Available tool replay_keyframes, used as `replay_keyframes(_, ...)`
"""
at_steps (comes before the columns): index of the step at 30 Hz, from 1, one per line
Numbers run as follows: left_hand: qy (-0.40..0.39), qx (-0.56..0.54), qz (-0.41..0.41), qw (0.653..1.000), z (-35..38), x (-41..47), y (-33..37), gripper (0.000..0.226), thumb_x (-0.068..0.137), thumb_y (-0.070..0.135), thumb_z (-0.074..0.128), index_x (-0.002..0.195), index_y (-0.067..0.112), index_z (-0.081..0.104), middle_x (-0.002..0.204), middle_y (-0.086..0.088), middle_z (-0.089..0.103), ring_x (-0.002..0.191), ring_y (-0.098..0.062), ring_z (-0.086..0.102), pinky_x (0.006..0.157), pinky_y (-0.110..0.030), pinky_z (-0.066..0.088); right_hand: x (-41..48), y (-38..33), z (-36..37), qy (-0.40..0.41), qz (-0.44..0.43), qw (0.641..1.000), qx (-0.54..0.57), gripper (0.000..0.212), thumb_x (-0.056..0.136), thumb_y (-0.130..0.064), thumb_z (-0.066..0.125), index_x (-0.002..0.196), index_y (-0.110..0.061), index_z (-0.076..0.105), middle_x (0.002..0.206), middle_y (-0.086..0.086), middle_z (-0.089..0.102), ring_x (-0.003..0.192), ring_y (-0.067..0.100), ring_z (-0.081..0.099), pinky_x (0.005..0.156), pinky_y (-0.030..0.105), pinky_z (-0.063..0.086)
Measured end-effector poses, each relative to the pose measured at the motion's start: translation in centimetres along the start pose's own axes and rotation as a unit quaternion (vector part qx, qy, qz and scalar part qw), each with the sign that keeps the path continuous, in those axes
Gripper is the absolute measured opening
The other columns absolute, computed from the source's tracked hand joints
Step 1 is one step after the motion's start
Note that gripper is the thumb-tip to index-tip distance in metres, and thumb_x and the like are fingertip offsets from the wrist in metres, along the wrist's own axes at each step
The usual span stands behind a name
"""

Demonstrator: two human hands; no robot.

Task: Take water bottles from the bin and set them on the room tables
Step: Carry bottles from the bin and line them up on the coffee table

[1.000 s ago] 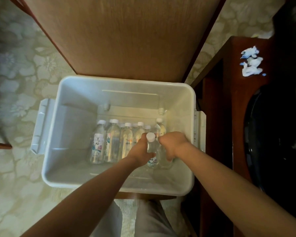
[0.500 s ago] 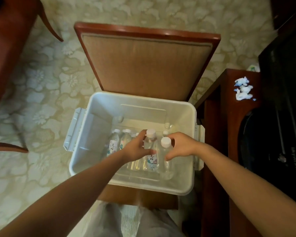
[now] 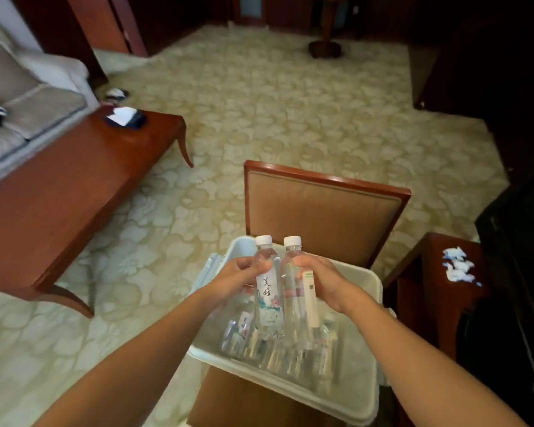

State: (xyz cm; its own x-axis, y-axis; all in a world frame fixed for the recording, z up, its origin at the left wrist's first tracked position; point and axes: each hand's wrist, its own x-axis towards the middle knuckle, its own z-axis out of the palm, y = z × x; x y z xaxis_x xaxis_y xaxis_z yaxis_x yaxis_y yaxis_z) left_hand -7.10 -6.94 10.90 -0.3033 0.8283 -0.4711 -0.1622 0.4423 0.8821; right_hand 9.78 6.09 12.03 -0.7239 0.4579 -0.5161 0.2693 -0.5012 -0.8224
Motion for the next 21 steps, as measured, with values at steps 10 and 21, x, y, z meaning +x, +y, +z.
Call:
replay_keyframes(10,0.077,-0.168,0.057,0.981,-7.1,-7.7,1.4,0.036,0.088,0.053,0.055,0.103,0.026,0.076,0.097,-0.003,0.076,0.086,-0.016,0.071,0.081,-0.031,0.053,1.1,-1.4,13.3,0.0,-0.015,0.992,0.127,0.034,0.09,-0.045,0.055,0.068,-0.019,0.062,0.06,0.0,0.059,0.051,0.015,0.056,0.055,0.029,0.046)
replay_keyframes(21,0.078,-0.254,0.137,0.954,-24.7,-18.6,-1.1,0.054,0.082,0.057,0.066,0.114,0.014,0.057,0.087,-0.012,0.066,0.073,-0.024,0.066,0.066,-0.032,0.054,2.9,0.5,34.2,-0.06,-0.003,0.991,0.116,0.036,0.081,-0.052,0.07,0.083,-0.017,0.062,0.086,0.01,0.066,0.082,0.026,0.071,0.072,0.037,0.055)
